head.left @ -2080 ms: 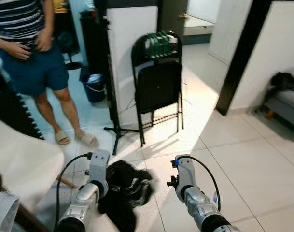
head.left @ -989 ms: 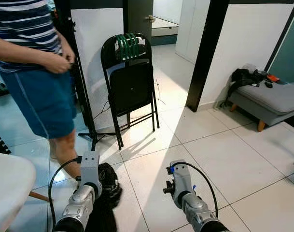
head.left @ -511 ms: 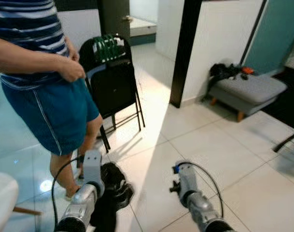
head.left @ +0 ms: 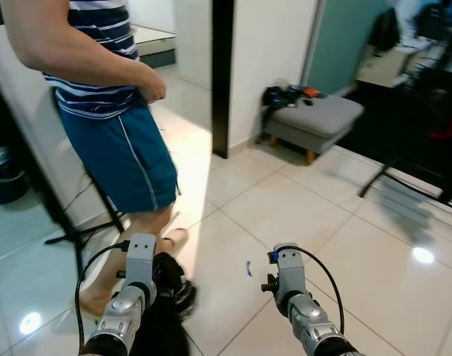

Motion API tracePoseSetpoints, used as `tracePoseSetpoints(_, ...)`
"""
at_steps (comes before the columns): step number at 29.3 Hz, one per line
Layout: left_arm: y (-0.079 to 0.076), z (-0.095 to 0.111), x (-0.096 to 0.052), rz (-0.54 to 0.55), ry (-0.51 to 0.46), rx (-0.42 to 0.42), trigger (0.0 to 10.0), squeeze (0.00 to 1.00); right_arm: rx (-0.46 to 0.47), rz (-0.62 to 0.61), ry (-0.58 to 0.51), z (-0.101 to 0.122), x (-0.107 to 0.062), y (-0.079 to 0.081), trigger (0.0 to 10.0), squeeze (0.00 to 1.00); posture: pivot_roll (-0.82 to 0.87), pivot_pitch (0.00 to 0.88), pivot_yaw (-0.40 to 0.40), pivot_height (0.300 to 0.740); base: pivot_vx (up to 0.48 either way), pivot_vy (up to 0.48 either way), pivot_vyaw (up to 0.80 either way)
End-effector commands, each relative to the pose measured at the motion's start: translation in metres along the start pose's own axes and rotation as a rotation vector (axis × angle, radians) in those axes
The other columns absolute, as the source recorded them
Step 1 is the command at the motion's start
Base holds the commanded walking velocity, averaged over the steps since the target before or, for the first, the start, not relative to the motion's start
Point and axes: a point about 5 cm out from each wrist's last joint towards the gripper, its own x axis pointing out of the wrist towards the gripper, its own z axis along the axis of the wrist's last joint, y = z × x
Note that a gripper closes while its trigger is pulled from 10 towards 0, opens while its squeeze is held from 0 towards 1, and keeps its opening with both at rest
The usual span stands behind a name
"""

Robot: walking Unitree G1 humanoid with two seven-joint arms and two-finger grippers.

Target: Hang hanger

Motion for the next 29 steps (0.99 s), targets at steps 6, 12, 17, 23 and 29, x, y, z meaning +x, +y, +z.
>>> tracePoseSetpoints(6, 0.008, 0.009, -0.001, 0.003, -0.047, -0.003, 10.0, 0.0, 0.029, -0.014, 0.033, -0.011, -0.002, 0.003, 10.0, 0.0, 0.06, 0.0, 0.037, 0.74, 0.0, 0.0, -0.8)
tracePoseSetpoints(12, 0.009, 0.002, -0.002, 0.014, -0.018, 0.027, 10.0, 0.0, 0.048, -0.041, 0.03, -0.012, -0.003, -0.001, 10.0, 0.0, 0.04, 0.0, 0.051, 0.74, 0.0, 0.0, -0.8)
tracePoseSetpoints(17, 0.011, 0.004, -0.002, 0.024, -0.029, 0.009, 10.0, 0.0, 0.047, -0.038, 0.023, -0.011, -0.003, 0.0, 10.0, 0.0, 0.05, 0.0, 0.038, 0.74, 0.0, 0.0, -0.8)
tracePoseSetpoints(23, 0.012, 0.008, -0.002, 0.026, -0.057, -0.022, 10.0, 0.0, 0.037, -0.023, 0.028, -0.011, -0.002, 0.005, 10.0, 0.0, 0.06, 0.0, 0.015, 0.74, 0.0, 0.0, -0.8)
tracePoseSetpoints(29, 0.016, 0.017, -0.001, 0.004, -0.084, -0.031, 10.0, 0.0, 0.028, -0.002, -0.005, 0.001, 0.001, 0.013, 10.0, 0.0, 0.09, 0.0, 0.002, 0.74, 0.0, 0.0, -0.8)
